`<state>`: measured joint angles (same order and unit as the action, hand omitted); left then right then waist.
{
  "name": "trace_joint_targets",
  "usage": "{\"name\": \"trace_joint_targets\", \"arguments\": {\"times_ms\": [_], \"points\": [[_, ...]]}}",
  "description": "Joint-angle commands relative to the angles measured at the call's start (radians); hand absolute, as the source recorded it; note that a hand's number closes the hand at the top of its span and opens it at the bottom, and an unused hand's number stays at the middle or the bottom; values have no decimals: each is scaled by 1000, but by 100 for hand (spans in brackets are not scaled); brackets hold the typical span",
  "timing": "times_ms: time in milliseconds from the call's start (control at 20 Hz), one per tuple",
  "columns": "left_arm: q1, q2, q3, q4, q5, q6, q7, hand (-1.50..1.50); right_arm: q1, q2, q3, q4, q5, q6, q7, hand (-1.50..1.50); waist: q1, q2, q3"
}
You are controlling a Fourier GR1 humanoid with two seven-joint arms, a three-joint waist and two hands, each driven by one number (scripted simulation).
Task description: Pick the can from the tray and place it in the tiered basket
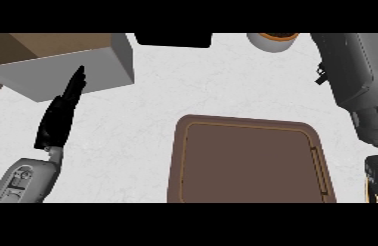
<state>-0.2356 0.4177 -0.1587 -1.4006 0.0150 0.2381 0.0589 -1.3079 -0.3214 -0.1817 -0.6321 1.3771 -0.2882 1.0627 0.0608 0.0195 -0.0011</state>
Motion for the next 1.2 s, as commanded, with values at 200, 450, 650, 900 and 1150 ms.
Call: {"name": "trace_joint_targets", "arguments": {"times_ms": [200,450,650,900,1150], "points": [[36,-22,1,-28,-25,12,-2,0,-78,-126,-80,200,-24,-54,-105,150,-17,-5,1],[9,-10,19,-36,-7,-18,31,0,-67,-185,-31,314,65,-25,-90,150,-10,1,1],[57,5,36,-13,-4,-33,-34,0,-25,-238,21,388,144,23,-45,150,-2,4,0],[61,-8,49,-38,-19,-14,5,0,-17,-322,2,396,123,48,-128,150,-29,-9,1],[95,-37,35,-48,-36,-21,-16,0,17,-327,-31,394,74,36,-230,150,-34,-11,2]]}}
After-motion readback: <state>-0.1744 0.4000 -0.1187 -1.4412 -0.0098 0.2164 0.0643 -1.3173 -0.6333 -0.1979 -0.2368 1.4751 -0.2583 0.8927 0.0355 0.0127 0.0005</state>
